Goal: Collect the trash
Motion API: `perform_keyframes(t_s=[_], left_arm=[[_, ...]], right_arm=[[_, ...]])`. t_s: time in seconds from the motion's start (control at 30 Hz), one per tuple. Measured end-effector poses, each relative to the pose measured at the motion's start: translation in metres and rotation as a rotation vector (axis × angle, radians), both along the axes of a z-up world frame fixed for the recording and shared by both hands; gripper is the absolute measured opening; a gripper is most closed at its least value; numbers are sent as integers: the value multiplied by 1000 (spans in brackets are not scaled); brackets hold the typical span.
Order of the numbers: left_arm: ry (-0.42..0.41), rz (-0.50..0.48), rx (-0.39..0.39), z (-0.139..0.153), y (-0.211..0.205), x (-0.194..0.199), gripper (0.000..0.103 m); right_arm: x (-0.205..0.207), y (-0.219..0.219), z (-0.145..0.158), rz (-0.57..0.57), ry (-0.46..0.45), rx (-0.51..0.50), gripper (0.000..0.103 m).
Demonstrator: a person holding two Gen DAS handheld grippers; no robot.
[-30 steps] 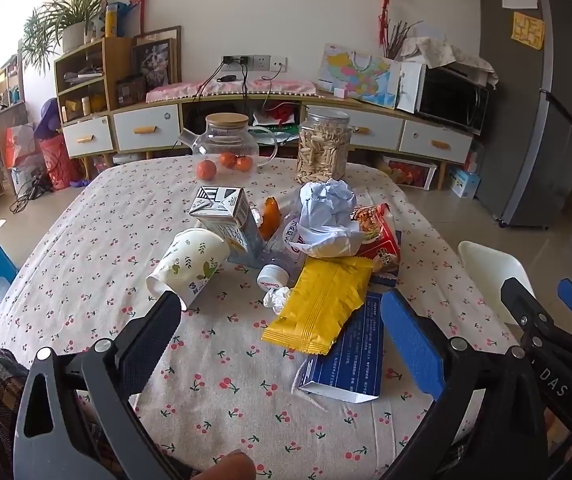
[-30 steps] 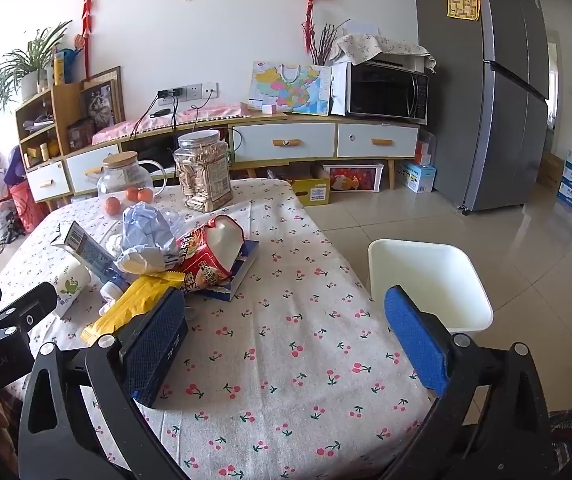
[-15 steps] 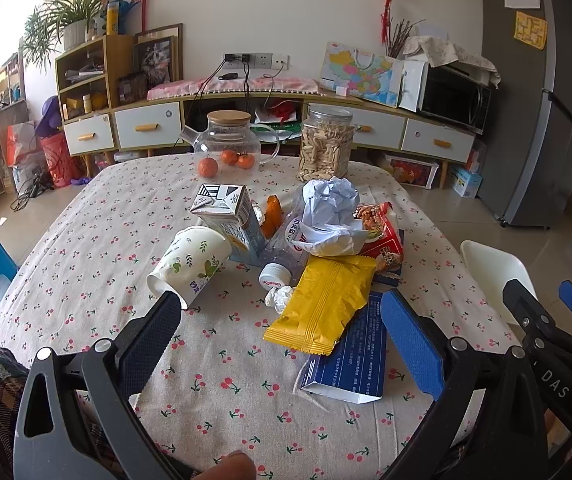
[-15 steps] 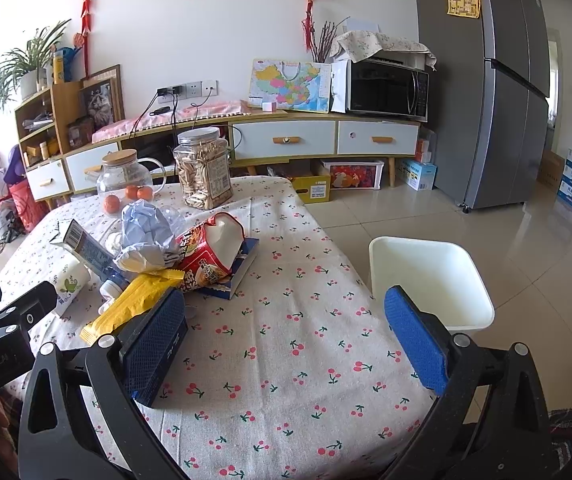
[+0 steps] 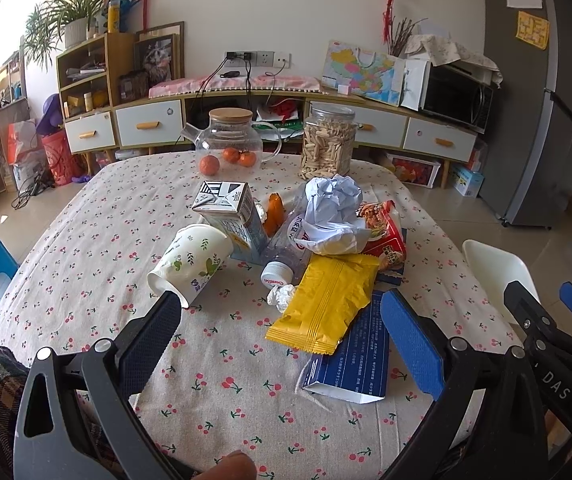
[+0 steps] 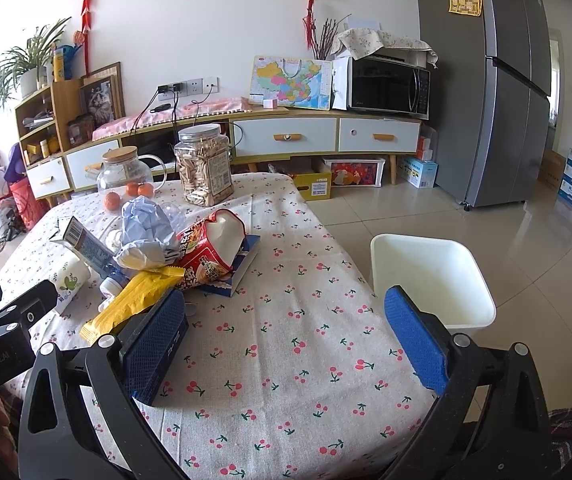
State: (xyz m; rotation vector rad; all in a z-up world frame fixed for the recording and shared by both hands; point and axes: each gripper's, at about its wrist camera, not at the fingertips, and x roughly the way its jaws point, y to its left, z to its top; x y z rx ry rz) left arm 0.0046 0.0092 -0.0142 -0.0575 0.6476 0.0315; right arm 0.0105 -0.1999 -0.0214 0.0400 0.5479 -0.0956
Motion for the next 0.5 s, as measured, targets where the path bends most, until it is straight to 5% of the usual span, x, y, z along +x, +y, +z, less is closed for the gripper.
perform_keyframes(t_s=[0.5], left_arm=[[11, 8, 0, -2, -1, 1, 97]], right_arm=[[1, 0, -2, 1, 5, 1, 96]])
